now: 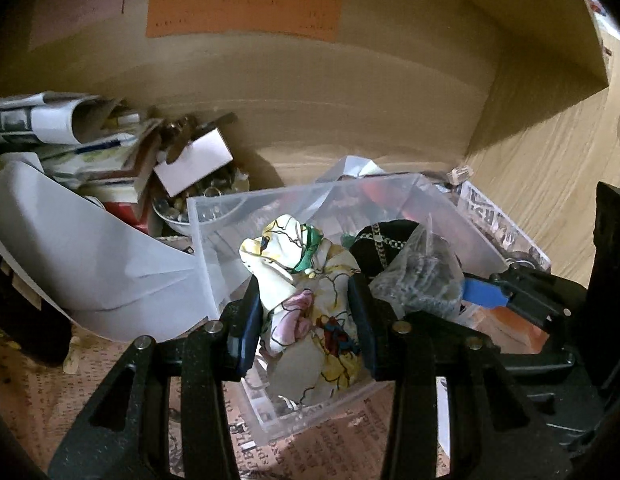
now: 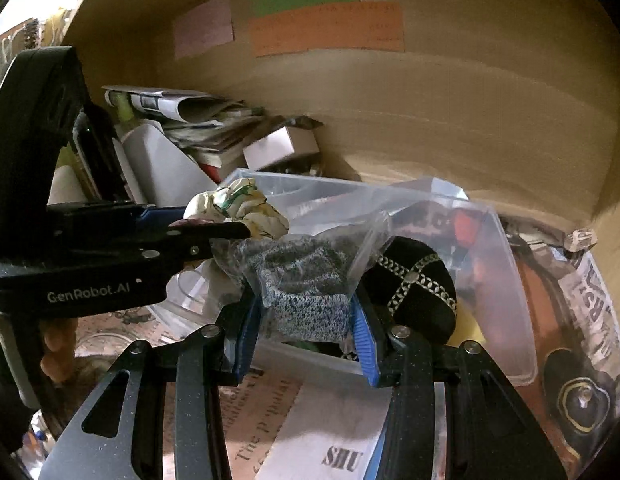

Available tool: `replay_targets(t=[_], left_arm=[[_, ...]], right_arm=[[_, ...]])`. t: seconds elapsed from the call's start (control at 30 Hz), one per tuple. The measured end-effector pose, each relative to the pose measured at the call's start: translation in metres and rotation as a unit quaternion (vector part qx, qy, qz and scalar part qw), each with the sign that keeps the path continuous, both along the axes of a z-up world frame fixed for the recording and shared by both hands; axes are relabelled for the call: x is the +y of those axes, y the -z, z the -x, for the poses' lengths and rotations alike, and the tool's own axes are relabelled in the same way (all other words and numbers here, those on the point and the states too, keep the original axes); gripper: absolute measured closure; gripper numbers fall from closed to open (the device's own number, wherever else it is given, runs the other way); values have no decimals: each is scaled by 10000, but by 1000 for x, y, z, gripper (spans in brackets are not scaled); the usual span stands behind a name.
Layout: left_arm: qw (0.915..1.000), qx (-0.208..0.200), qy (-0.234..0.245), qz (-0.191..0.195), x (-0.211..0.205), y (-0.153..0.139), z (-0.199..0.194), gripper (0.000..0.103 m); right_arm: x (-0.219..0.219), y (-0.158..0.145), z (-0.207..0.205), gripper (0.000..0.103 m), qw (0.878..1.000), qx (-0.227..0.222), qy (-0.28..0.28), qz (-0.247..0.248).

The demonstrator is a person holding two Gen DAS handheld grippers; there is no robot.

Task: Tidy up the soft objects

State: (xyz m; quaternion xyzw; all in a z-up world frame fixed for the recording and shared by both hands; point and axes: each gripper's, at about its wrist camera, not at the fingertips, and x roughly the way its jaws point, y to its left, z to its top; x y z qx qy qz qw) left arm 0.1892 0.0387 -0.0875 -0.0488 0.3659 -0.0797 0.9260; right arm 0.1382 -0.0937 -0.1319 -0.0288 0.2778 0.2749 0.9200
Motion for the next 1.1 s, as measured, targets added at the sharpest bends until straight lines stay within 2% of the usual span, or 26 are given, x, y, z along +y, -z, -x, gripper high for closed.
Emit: replay_targets(t=[0.17,0.3,0.47,0.6,0.7,1.03,1.1], left_arm=[[9999,138,-8,-60,-1,5,-4,52],[9999,108,-20,-5,1,2,2,43],[10000,-65,-18,36,2,-9,15,40],[9995,-315,-5,-23,-2,-24,31,40],[9978,-653,-49,-120,-6,-39,49,39],[9846,-1686,-387,-254,-17,-82,113,37],[9812,-1850,-486,-253,-18,-88,123,31]], right_arm=[[2,5,-1,60,9999,28,58,150],[-2,4,-3,45,9997,59,195,151],[-12,-3,4,33,9997,36,223,6],[-21,-16,17,32,9995,-169,243,-111],[-29,-30,31,32,9984,-419,288,-236],[-60,-74,85,32,9876,-1261,506,-787],[-66,-80,95,26,9845,-1402,554,-894]])
